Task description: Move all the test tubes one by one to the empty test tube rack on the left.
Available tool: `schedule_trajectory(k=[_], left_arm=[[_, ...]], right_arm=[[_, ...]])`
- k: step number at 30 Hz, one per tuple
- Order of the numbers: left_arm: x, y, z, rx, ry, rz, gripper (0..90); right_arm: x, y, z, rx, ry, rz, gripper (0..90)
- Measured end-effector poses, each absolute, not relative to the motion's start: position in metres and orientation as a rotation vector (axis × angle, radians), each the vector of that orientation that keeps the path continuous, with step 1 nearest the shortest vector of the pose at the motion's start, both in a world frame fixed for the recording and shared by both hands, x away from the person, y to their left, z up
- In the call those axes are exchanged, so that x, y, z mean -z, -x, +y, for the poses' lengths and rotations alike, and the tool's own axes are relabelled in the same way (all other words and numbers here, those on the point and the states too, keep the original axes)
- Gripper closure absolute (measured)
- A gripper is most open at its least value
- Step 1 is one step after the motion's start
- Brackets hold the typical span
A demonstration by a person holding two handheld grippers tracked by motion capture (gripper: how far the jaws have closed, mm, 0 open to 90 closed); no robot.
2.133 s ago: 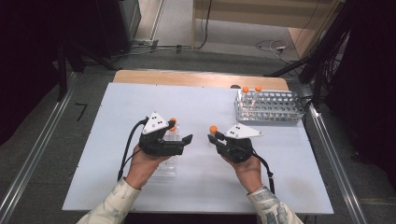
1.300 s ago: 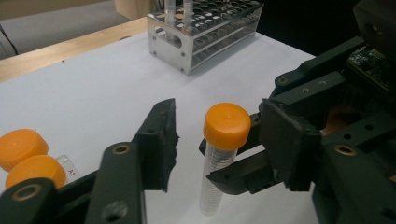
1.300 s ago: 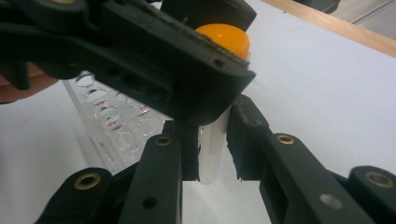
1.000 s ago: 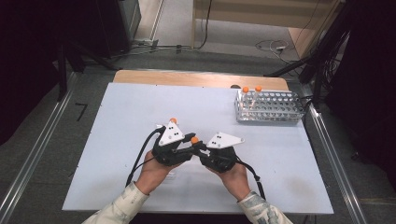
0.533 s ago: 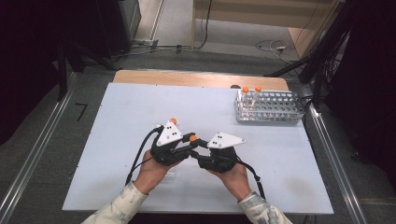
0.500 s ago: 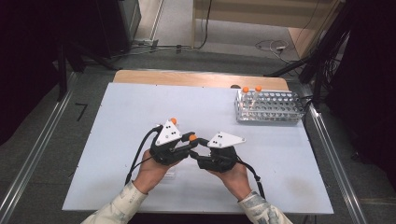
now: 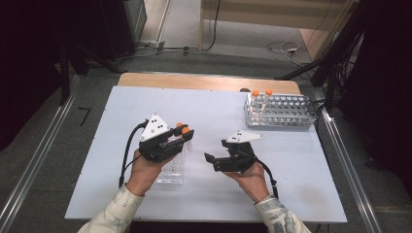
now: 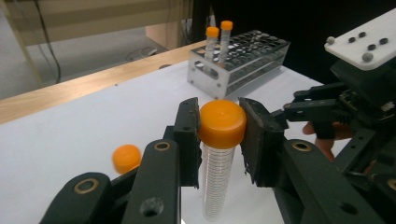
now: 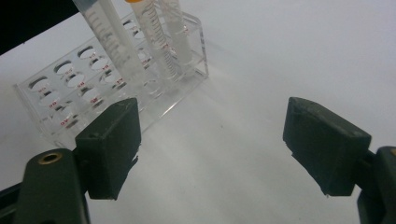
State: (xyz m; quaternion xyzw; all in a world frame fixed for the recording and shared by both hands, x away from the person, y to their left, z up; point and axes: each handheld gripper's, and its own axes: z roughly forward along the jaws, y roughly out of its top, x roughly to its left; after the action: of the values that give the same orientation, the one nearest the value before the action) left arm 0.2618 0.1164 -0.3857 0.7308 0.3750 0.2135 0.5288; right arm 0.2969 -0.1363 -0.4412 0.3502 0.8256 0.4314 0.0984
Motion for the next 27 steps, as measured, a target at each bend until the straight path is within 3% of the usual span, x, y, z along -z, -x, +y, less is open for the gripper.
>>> schedule_trajectory(k=[11, 27], left_arm=[[0.382, -0.263, 0.128, -0.556, -1.734, 0.933, 69.7], [0.399, -0.270, 0.130, -0.601, -1.769, 0.998, 69.6]], right_arm=[[0.440, -0.298, -0.141, -1.261, -1.047, 2.381, 5.0], [0.439, -0.297, -0.142, -1.254, -1.054, 2.364, 5.5]])
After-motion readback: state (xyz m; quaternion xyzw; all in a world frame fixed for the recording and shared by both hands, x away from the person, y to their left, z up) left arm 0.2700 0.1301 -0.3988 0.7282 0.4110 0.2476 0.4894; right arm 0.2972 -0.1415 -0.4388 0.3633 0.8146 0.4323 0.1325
